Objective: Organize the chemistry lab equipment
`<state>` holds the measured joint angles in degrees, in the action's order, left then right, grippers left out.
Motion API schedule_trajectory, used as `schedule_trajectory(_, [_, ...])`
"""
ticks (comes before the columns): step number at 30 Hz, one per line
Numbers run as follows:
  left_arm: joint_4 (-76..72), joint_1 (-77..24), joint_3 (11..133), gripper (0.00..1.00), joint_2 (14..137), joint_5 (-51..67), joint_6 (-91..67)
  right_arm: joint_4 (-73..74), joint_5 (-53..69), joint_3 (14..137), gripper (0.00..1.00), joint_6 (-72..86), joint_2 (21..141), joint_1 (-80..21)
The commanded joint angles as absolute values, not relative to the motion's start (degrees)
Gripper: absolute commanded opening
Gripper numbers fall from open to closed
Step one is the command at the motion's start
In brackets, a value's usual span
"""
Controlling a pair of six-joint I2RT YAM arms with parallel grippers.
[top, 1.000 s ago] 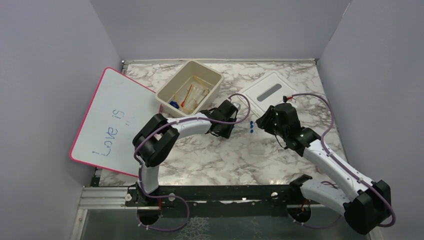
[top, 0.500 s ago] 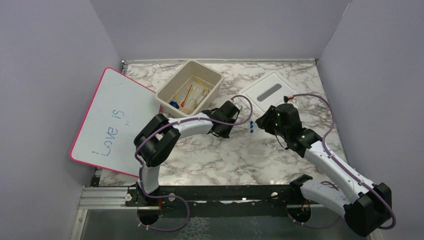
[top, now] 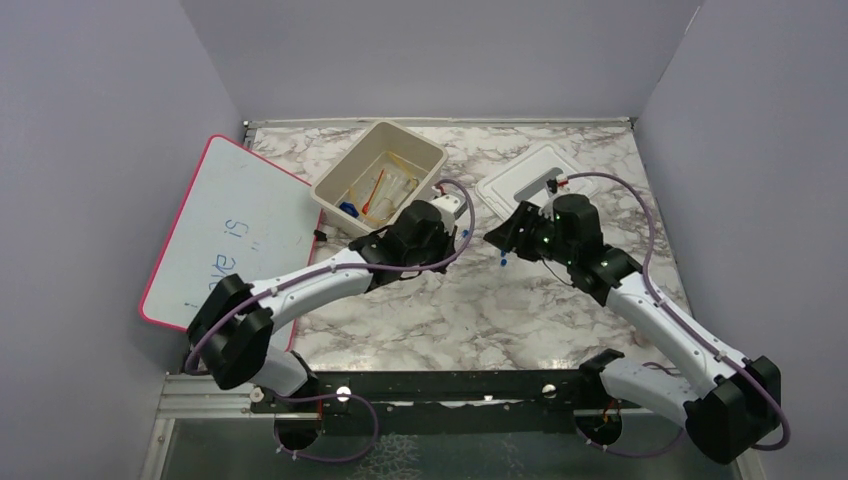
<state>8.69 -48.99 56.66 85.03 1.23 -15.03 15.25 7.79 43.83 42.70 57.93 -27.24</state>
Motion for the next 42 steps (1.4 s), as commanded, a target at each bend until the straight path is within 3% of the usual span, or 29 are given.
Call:
schedule_trajectory(1, [-0.8, -49.4, 52.0, 0.04, 78.6, 6.5, -14.1, 10.2, 17.7, 47.6, 0.56, 44.1, 60.5, -26.9])
schedule_trajectory(7, [-4.7, -49.3, 49.2, 0.04, 73.8, 8.4, -13.8, 9.4, 21.4, 50.7, 0.59, 46.1, 64.3, -26.9])
schedule_trajectory(14, [-5.7, -49.4, 48.3, 0.05, 73.6, 10.4, -13.7, 10.6, 23.6, 52.0, 0.56, 46.2, 68.7, -26.9])
schedule_trajectory(35, [-4.3, -49.3, 48.1, 0.07, 74.0, 9.5, -13.5, 7.5, 24.6, 49.8, 0.19, 44.5, 68.4, -26.4])
schedule_trajectory(37, [-4.0, -49.4, 48.2, 0.14, 74.0, 8.7, -14.0, 6.8, 24.7, 49.5, 0.16, 44.1, 67.9, -26.4])
schedule_trajectory(40, [-3.5, -49.3, 48.1, 0.44, 73.6, 5.3, -14.7, 7.3, 22.3, 49.2, 0.14, 41.3, 66.7, -26.4])
schedule_trajectory(42, [-2.4, -49.3, 48.1, 0.56, 73.4, 1.2, -14.8, 8.8, 19.2, 48.9, 0.14, 38.3, 65.4, -26.4])
